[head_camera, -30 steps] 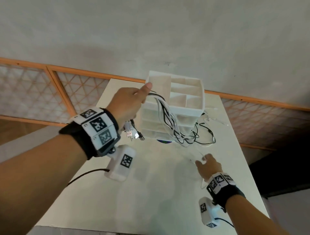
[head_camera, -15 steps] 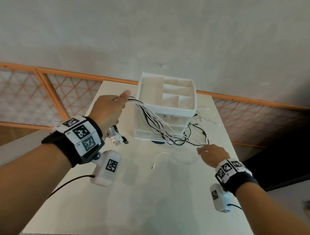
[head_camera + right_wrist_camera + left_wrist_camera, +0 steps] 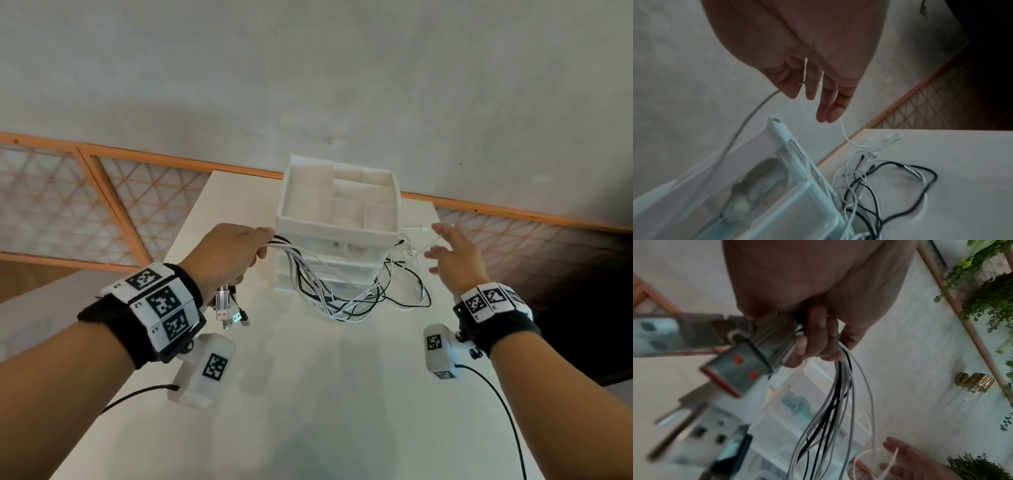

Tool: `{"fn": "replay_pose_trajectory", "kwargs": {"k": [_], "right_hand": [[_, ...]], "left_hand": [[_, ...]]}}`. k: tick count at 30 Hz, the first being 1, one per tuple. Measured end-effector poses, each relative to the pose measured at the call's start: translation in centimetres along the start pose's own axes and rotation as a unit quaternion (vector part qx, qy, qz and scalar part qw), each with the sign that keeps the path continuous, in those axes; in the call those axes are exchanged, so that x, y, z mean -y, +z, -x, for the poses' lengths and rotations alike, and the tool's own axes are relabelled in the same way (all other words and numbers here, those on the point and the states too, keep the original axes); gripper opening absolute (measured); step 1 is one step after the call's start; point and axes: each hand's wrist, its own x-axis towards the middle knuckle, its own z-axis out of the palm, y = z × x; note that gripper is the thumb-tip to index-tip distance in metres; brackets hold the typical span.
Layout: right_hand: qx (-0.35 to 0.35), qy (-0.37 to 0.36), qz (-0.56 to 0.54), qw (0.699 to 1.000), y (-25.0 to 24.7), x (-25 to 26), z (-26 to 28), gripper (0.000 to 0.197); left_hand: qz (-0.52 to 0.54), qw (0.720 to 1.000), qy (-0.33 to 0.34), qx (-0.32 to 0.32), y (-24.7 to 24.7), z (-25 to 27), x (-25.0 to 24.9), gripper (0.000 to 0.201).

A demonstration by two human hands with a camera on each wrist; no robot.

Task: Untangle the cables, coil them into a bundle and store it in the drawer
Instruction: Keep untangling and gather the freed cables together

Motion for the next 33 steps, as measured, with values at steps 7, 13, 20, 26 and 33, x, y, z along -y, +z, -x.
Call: {"fn": "replay_pose_trajectory", "kwargs": {"k": [7, 13, 20, 26, 33], "right_hand": [[0.181, 0.082, 0.196, 0.96, 0.0, -4.0, 2.4, 0.056], [0.16, -0.101, 0.166, 0.968, 3.1, 1.5, 8.0, 0.057], [0.228, -0.209, 0.232, 0.922, 8.2, 2.4, 11.5, 0.022], [0.112, -0.212, 0.311, 0.92, 7.1, 2.1, 9.3, 0.016], [0.249, -0.051, 0.383, 0.888, 7.5, -4.9, 10.6, 0.055]], "left_hand": [[-0.006, 1.0, 0.012, 0.023, 0.1, -0.1, 1.7, 0.041], [-0.143, 0.984, 0.08, 0.075, 2.0, 0.5, 1.6, 0.039], [-0.167, 0.944, 0.106, 0.264, 3.5, 2.0, 1.5, 0.038], [-0.223, 0.942, 0.108, 0.227, 3.7, 2.4, 4.2, 0.026], [-0.312, 0.928, 0.147, 0.142, 3.5, 1.6, 5.7, 0.029]]}}
